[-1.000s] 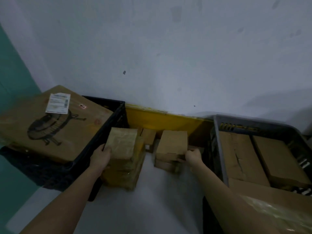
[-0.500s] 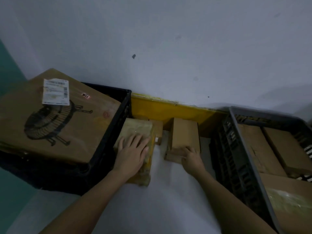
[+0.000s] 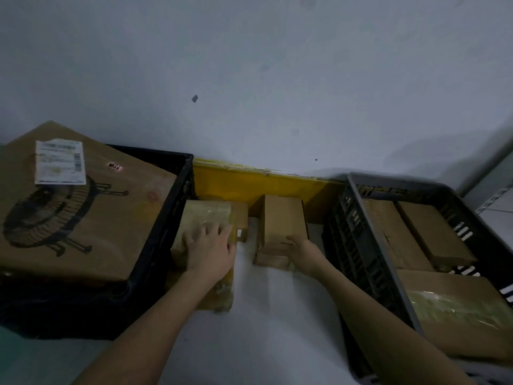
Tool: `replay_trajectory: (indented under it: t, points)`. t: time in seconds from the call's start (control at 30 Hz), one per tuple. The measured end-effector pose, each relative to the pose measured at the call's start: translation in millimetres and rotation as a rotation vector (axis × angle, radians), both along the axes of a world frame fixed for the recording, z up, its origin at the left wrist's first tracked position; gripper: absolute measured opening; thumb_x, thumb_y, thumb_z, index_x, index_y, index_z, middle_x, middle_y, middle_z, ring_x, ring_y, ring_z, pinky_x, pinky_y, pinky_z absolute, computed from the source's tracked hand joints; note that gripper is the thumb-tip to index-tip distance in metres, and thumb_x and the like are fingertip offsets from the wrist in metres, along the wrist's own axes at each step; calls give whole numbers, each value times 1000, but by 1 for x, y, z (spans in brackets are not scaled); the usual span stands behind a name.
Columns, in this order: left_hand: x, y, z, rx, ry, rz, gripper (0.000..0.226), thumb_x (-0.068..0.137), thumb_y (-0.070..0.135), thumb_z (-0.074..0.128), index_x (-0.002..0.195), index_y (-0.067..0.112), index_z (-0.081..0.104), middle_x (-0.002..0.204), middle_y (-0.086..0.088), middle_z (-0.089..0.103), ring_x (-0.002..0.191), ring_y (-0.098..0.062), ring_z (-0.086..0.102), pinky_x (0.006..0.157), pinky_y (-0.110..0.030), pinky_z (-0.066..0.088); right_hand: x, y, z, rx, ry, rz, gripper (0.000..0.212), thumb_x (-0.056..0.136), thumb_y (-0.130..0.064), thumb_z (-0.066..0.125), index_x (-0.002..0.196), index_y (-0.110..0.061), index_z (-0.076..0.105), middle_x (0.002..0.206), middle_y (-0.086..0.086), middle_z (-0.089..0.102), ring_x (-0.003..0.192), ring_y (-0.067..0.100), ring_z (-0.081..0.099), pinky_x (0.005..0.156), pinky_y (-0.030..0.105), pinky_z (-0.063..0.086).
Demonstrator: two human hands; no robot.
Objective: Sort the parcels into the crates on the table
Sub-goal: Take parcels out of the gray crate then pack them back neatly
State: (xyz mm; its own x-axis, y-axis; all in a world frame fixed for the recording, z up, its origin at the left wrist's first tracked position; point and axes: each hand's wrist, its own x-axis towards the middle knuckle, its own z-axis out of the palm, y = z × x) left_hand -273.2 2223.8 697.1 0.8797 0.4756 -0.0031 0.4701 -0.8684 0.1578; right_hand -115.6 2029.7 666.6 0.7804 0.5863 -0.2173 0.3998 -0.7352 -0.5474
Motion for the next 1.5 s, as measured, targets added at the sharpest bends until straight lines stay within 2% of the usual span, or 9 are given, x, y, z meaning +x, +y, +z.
replay_trajectory:
  t: [0.13, 0.27, 0.5, 0.7, 0.87, 1.03, 1.2, 1.4, 1.5]
  points:
    - [18, 3, 23, -102, 66, 25, 59, 99, 41, 41, 152, 18, 26, 149, -13, 39, 125, -33, 48, 99, -48, 46, -8, -21, 51, 137, -100, 1, 36, 103, -24, 47, 138, -23, 55, 130, 0, 61, 102, 8, 55, 72, 12, 40]
    - [32, -23, 39, -125, 50, 102, 62, 99, 42, 44, 151, 14, 26, 151, -18, 33, 134, -37, 37, 106, -49, 37, -15, -72, 90, 320, -157, -3, 27, 102, -21, 50, 125, -23, 63, 118, -8, 64, 104, 5, 58, 84, 18, 45]
    - [71, -193, 52, -275, -452, -319, 42, 98, 34, 51, 139, 25, 45, 140, 0, 44, 131, -19, 32, 105, -34, 32, 12, -197, 104, 567, -231, -145, 21, 99, -19, 55, 112, -31, 66, 101, -20, 66, 95, -1, 61, 75, 18, 51]
    - [106, -323, 50, -481, -425, -520, 37, 99, 32, 50, 136, 29, 45, 133, 10, 44, 123, -7, 34, 98, -27, 36, 48, -311, 86, 440, -263, -395, 19, 96, -18, 57, 112, -28, 61, 103, -11, 65, 94, 4, 62, 76, 23, 51]
    - [123, -386, 30, -408, -133, -332, 51, 99, 41, 45, 146, 27, 31, 154, -1, 23, 141, -26, 18, 112, -52, 29, 58, -380, 73, 191, -230, -571, 22, 97, -21, 53, 117, -13, 58, 121, 14, 52, 111, 35, 52, 95, 50, 47]
    - [126, -397, 15, -576, -66, -143, 58, 97, 35, 51, 149, 24, 25, 158, -1, 2, 147, -28, 7, 119, -45, 21, 53, -401, 64, 92, 15, -598, 54, 97, -35, 51, 144, -13, 34, 147, 22, 30, 129, 46, 38, 106, 51, 37]
    - [129, -392, 19, -632, -96, -33, 59, 97, 31, 54, 149, 19, 27, 158, -6, 5, 138, -31, 32, 112, -36, 31, 57, -395, 60, 105, 168, -559, 70, 96, -33, 53, 154, -14, 17, 145, 19, 43, 125, 37, 50, 101, 48, 46]
    - [131, -386, 17, -641, -145, -45, 58, 96, 29, 56, 147, 22, 29, 149, -10, 31, 119, -22, 46, 91, -25, 36, 57, -398, 58, 79, 105, -552, 63, 97, -24, 52, 153, -17, 24, 136, 13, 55, 116, 33, 57, 93, 42, 51]
    - [127, -391, 25, -705, -201, -36, 61, 95, 25, 60, 149, 23, 31, 148, -9, 37, 124, -21, 46, 99, -30, 40, 54, -404, 63, 115, 41, -588, 58, 97, -21, 49, 151, -20, 27, 130, 14, 58, 109, 34, 58, 87, 41, 50]
